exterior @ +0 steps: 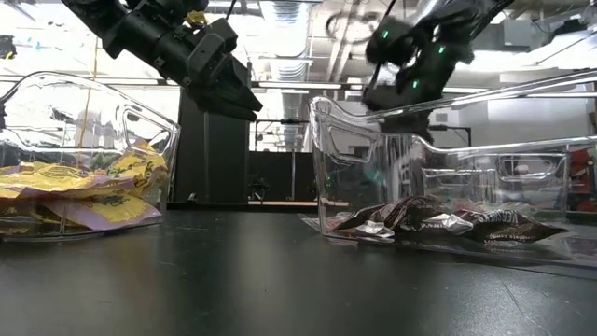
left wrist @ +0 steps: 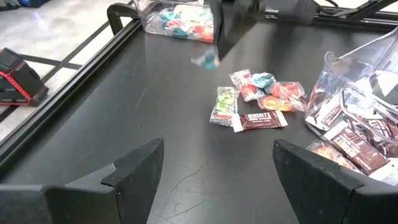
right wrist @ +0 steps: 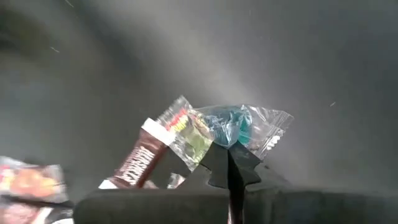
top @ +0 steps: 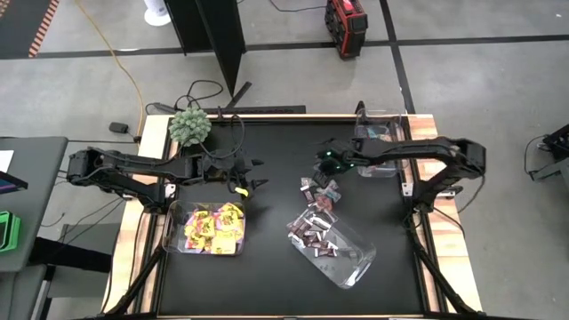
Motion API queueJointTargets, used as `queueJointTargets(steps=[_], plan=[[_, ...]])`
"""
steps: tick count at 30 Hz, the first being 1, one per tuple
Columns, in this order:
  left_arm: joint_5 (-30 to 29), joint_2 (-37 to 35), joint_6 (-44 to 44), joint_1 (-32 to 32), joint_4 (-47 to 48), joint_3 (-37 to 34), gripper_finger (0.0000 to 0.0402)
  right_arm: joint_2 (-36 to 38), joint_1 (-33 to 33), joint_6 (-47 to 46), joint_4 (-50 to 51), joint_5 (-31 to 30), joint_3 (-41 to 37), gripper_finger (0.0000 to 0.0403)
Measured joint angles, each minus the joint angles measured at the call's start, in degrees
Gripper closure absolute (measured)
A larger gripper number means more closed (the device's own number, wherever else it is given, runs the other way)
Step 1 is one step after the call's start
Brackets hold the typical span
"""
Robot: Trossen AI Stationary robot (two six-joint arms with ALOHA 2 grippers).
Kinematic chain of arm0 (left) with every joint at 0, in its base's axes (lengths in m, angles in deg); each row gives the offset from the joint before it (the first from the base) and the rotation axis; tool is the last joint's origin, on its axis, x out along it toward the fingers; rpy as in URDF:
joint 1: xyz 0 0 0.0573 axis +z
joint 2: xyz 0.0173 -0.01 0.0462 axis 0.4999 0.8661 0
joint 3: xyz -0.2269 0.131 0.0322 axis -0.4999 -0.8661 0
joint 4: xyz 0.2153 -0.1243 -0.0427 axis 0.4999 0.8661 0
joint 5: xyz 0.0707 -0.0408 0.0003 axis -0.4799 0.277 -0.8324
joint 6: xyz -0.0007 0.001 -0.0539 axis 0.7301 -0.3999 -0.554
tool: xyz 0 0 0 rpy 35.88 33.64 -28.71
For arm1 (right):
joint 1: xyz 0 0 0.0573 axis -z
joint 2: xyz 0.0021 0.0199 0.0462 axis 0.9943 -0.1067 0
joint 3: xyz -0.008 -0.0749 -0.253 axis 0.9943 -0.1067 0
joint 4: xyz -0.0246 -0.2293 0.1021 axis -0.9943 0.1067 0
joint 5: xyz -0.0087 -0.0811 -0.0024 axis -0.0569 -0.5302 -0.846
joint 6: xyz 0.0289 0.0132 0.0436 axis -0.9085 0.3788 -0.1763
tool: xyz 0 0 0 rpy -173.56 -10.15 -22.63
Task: Sort candy
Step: Put the blue candy in the top right transparent container, then put the green candy in the top right transparent container
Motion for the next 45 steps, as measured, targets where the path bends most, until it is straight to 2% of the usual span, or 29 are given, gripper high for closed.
queueJointTargets(steps=[3, 5, 7, 11, 14, 20, 25, 32, 35, 38, 45], plan=[[0.0, 0.0, 0.0, 0.0, 0.0, 0.0, 0.0104, 5.4, 0.0, 1.0, 0.2, -0.2, 0.0, 0.04], [0.0, 0.0, 0.0, 0.0, 0.0, 0.0, 0.0104, 9.7, 0.0, 1.3, 0.7, -2.4, 0.0, 0.0401], [0.0, 0.0, 0.0, 0.0, 0.0, 0.0, 0.0104, 14.2, 0.0, 1.3, 2.5, -7.4, 0.0, 0.0401], [0.0, 0.0, 0.0, 0.0, 0.1, 0.0, 0.0104, 23.1, 0.8, -3.0, 11.2, -21.5, 0.0, 0.0402], [0.0, 0.0, 0.0, 0.0, 0.1, 0.0, 0.0104, 28.1, 2.6, -9.9, 20.1, -26.4, 0.0, 0.0402], [0.0, 0.0, 0.0, 0.0, 0.0, 0.0, 0.0104, 30.7, 5.0, -21.8, 35.1, -30.2, 0.0, 0.0397], [0.0, 0.0, -0.2, 0.0, 0.1, 0.0, 0.0104, 28.6, 5.7, -25.4, 39.8, -30.6, 0.0, 0.0338], [0.0, 0.0, -0.5, 0.0, 0.1, 0.0, 0.0104, 25.5, 5.6, -24.5, 38.1, -30.7, 0.0, 0.021], [0.8, 0.0, -0.8, 0.0, 0.4, 0.0, 0.0104, 24.6, 4.5, -19.3, 33.9, -30.3, 0.0, 0.0169], [6.3, 0.0, -0.4, 0.1, 1.8, 0.0, 0.0104, 23.8, 1.0, -10.9, 25.8, -27.1, 0.0, 0.0155], [16.2, 3.4, 5.5, -1.3, 2.3, 0.0, 0.0104, 22.4, -6.8, 2.3, 8.7, -24.2, 0.0, 0.0166]])
